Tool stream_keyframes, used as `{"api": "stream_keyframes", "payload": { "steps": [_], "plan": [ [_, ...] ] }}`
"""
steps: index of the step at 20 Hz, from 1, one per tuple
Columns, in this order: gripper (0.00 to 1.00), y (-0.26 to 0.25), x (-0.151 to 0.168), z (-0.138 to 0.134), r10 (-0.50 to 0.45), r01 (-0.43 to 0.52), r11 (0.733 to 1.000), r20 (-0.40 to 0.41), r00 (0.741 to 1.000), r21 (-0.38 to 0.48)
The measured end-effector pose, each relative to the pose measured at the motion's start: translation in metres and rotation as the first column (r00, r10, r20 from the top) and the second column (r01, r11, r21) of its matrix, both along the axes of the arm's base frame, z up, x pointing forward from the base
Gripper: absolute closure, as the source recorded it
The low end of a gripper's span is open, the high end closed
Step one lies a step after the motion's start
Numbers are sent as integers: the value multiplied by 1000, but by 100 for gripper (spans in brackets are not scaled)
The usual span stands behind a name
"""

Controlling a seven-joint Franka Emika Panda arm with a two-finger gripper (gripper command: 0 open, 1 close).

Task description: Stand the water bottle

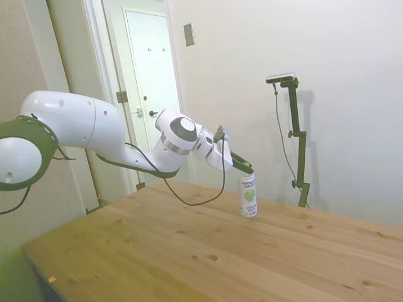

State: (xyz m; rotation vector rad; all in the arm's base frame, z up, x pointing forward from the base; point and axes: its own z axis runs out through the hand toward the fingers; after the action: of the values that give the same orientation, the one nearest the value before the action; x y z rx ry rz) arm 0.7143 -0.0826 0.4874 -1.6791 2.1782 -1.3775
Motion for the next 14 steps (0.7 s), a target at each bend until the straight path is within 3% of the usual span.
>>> {"api": "stream_keyframes", "payload": {
  "steps": [5, 6, 14],
  "plan": [
    [100, -2, 11, -18, -14, 14, 1000, -9, 1000, -2],
    [0, -1, 12, -21, -13, 12, 1000, -13, 1000, -2],
    [0, 2, 13, -26, -8, 8, 1000, -20, 1000, -2]
  ]
}}
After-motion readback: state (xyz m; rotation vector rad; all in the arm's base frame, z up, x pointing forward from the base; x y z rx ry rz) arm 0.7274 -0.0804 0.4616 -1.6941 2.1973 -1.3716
